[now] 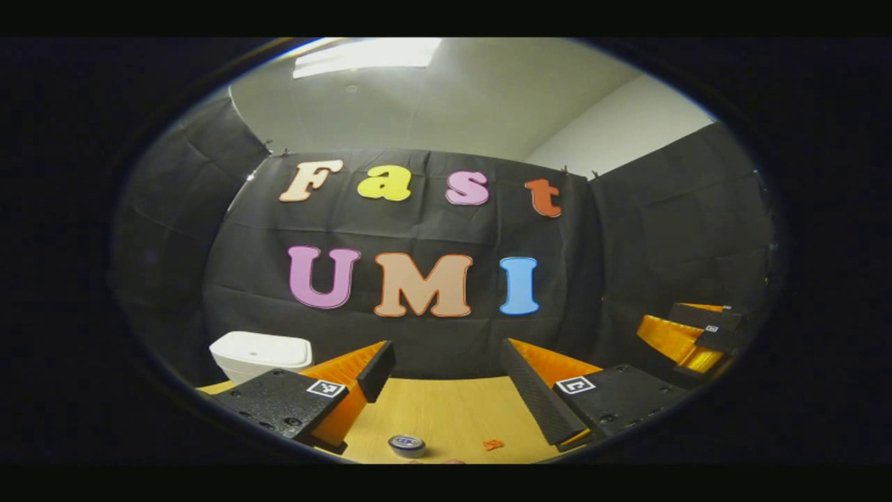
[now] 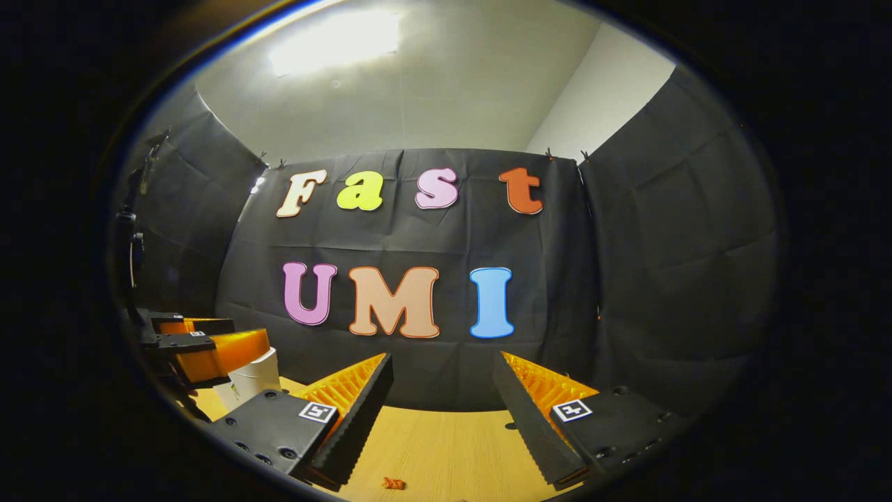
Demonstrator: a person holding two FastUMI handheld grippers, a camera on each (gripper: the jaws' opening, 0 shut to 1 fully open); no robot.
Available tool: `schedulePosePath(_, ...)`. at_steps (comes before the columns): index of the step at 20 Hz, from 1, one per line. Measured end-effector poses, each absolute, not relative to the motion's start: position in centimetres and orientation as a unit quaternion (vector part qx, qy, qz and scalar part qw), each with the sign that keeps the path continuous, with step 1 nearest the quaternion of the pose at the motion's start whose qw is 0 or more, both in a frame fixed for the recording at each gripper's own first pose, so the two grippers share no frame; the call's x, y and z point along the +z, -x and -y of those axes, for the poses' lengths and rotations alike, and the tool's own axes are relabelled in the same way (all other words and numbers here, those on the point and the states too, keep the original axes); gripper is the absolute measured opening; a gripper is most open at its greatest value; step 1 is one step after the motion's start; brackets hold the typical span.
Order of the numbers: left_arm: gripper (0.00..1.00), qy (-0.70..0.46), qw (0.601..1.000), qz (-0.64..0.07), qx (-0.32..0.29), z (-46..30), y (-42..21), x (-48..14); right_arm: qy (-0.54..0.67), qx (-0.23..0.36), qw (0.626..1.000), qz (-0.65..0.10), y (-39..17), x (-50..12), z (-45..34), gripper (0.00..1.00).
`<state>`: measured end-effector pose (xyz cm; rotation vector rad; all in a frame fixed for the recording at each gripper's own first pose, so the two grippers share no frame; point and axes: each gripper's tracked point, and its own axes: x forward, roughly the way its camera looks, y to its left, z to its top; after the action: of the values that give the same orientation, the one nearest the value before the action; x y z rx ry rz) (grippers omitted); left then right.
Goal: Press the lid of the desktop garbage bin to open it, pick up the crumpled paper on the desktop and throw it into the bin, then pick up the pop can on the desktop and drop it into the bin, and finally close the garbage bin lid.
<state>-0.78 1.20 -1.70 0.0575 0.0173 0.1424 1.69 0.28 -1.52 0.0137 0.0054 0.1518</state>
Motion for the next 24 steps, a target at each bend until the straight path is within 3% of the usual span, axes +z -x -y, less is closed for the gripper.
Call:
schedulePosePath(4, 0.93, -0.032, 0.994, -0.006, 0.103, -2.8, 1.2, -1.2, -0.015, 0.095, 0.995, -0.009, -2.2, -2.2, -0.6, 0.96)
schedulePosePath(5, 0.98, -0.037, 0.993, -0.003, 0.113, -3.7, 1.3, -0.8, -0.017, 0.100, 0.995, -0.011, -2.2, -2.4, -0.8, 0.96)
schedulePosePath(7, 0.93, -0.057, 0.989, 0.009, 0.133, -5.9, 1.5, 0.5, -0.018, 0.100, 0.995, -0.013, -2.6, -2.8, -0.9, 0.96)
schedulePosePath(9, 0.98, -0.073, 0.986, 0.022, 0.146, -8.2, 1.5, 1.9, -0.021, 0.096, 0.995, -0.020, -2.8, -3.2, -1.3, 0.96)
schedulePosePath(12, 0.88, -0.089, 0.982, 0.029, 0.164, -12.9, 1.1, 3.2, -0.028, 0.080, 0.996, -0.022, -3.2, -2.8, -2.3, 0.96)
schedulePosePath(15, 0.45, -0.089, 0.976, 0.031, 0.195, -19.1, 0.5, 3.7, -0.018, 0.063, 0.997, -0.028, -3.2, -3.2, -3.7, 0.96)
schedulePosePath(20, 0.27, -0.071, 0.971, -0.011, 0.227, -28.0, -0.9, -0.1, 0.006, 0.036, 0.998, -0.043, -2.4, -3.8, -6.0, 0.96)
schedulePosePath(24, 0.00, -0.038, 0.969, -0.061, 0.238, -32.1, -1.8, -6.2, 0.028, 0.026, 0.998, -0.057, -2.1, -4.3, -8.5, 0.96)
